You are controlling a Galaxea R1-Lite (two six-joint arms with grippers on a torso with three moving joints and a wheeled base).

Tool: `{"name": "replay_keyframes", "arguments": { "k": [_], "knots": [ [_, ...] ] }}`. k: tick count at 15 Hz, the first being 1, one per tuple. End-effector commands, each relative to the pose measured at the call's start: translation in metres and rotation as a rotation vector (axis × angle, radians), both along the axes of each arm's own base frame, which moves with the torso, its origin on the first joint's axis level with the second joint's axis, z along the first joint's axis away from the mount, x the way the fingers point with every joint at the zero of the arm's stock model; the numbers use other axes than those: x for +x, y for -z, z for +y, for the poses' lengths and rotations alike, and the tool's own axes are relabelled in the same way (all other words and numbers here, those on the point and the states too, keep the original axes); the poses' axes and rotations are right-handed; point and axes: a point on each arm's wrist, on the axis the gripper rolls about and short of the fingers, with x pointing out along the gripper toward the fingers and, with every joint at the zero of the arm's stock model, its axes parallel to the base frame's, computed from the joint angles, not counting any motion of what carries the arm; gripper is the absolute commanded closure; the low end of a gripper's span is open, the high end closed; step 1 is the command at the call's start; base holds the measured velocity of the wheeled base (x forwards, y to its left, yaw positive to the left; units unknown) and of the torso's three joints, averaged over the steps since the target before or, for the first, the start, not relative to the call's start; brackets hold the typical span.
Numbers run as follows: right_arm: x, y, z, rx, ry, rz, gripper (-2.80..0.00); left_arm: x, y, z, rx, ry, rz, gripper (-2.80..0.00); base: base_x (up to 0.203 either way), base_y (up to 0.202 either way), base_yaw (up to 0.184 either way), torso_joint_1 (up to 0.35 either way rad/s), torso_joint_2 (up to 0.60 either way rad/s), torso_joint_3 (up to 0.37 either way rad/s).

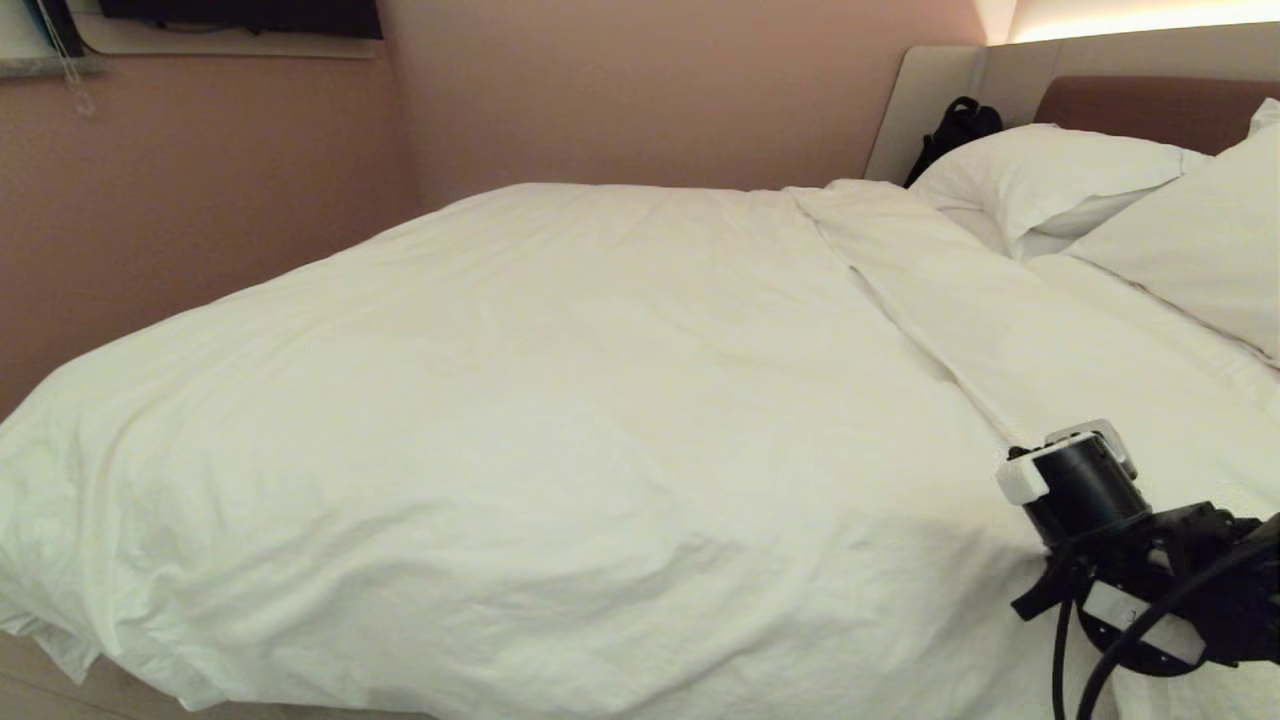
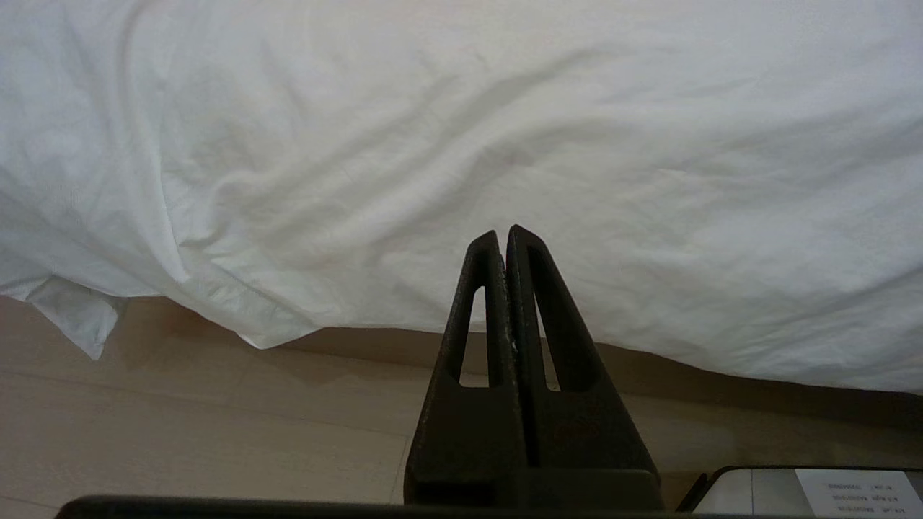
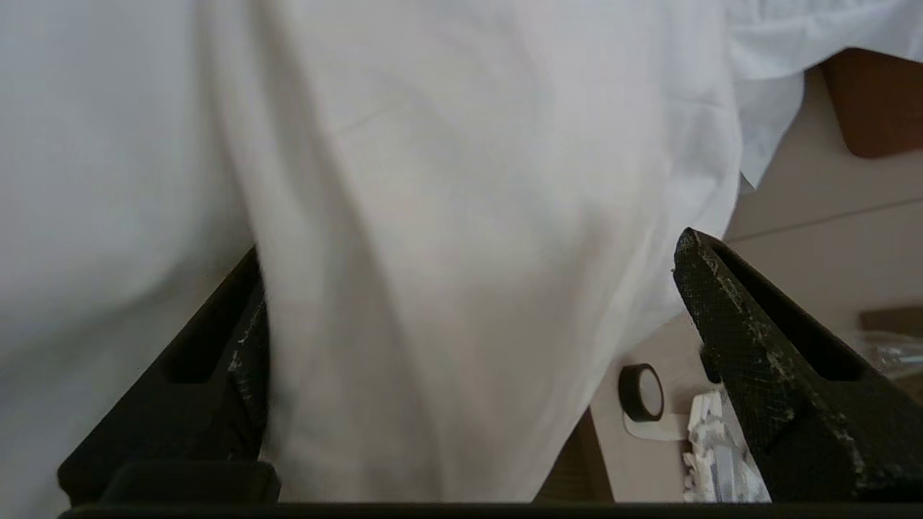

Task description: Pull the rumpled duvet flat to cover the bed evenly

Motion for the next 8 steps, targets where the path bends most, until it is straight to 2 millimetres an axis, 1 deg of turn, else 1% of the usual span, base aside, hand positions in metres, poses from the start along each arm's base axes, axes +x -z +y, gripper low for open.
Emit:
{"name": "replay_keyframes", "arguments": {
  "k": [1,3,8],
  "knots": [
    [0.003,-0.002,-0.006,-0.012,0.023,0.003,-2.8,0.0,0.0,0.0,0.0,-0.001,0.001,0.0,0.0,0.0,0.0,0.0,0.0,0.0],
    [0.007,-0.003,-0.016,-0.019,0.06,0.012,-2.8,0.0,0.0,0.0,0.0,-0.001,0.001,0.0,0.0,0.0,0.0,0.0,0.0,0.0],
    [0.007,-0.004,-0.017,-0.022,0.06,0.018,-2.8,0.0,0.0,0.0,0.0,-0.001,0.001,0.0,0.0,0.0,0.0,0.0,0.0,0.0]
  ]
}}
